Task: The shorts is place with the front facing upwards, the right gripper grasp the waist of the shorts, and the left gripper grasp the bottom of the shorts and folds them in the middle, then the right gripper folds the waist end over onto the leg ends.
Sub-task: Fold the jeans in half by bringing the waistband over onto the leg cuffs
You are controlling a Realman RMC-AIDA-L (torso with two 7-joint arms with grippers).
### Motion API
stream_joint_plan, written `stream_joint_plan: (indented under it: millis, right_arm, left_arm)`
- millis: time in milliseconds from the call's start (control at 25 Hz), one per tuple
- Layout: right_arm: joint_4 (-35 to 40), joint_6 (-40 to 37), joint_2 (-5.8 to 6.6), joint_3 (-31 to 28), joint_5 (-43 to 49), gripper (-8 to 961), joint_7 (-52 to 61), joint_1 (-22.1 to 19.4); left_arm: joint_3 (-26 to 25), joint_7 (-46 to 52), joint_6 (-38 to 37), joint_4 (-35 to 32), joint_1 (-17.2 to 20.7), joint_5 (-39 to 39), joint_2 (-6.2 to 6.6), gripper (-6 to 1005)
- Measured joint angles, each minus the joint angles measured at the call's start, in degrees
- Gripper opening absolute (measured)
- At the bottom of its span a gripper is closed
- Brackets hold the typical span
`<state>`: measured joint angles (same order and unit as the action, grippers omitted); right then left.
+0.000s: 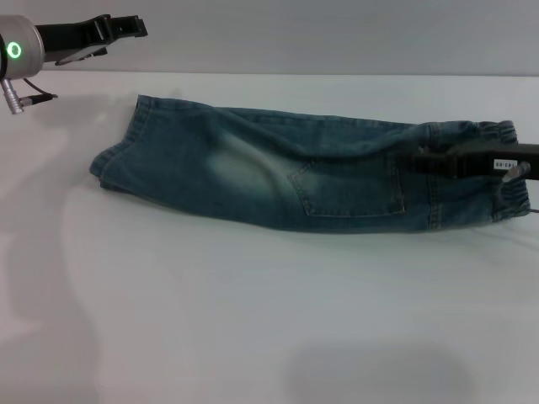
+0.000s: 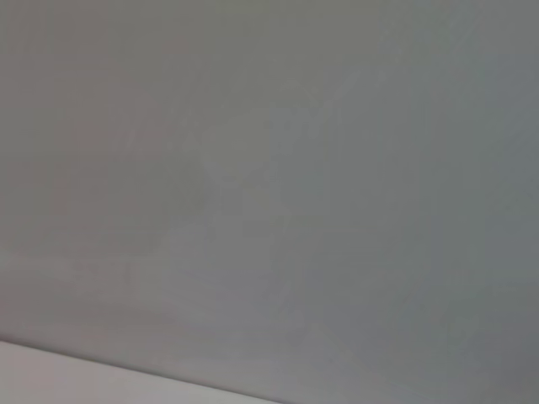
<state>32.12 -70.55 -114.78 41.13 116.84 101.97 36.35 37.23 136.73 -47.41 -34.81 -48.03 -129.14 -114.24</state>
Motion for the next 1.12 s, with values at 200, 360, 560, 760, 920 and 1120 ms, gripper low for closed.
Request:
stream_joint_plan:
  millis: [200, 360, 560, 760, 920, 1120]
  right_arm:
    - [-1.6, 4.3, 0.01, 0.0, 0.2, 590, -0.8, 0.0]
    - [-2.6, 8.8, 0.01, 0.1, 0.2, 591, -1.1, 0.8]
    - [-4.8, 16.0, 0.02, 0.1, 0.7, 590, -1.2, 2.0]
    - [-5.8, 20.3, 0.05, -0.1, 0.7, 590, -1.2, 2.4]
    - [-4.6, 20.9, 0.06, -0.8, 0.2, 591, -0.8, 1.9]
    - [-4.3, 22.2, 0.12, -2.2, 0.2, 591, -0.1, 1.5]
  left_arm:
    - [0.0, -0.1, 0.2, 0.0, 0.0, 0.2, -0.58, 827]
    - [0.0, -0.1, 0.2, -0.1, 0.0, 0.2, -1.07, 827]
    - [-0.3, -0.1, 0.1, -0.3, 0.2, 0.4, -1.39, 827]
    - [0.0, -0.1, 0.1, -0.3, 0.5, 1.0, -1.51, 827]
    - [0.0, -0.1, 0.2, -0.3, 0.6, 1.0, -1.52, 827]
    - [0.0, -0.4, 0.3, -0.3, 0.6, 1.2, -1.59, 827]
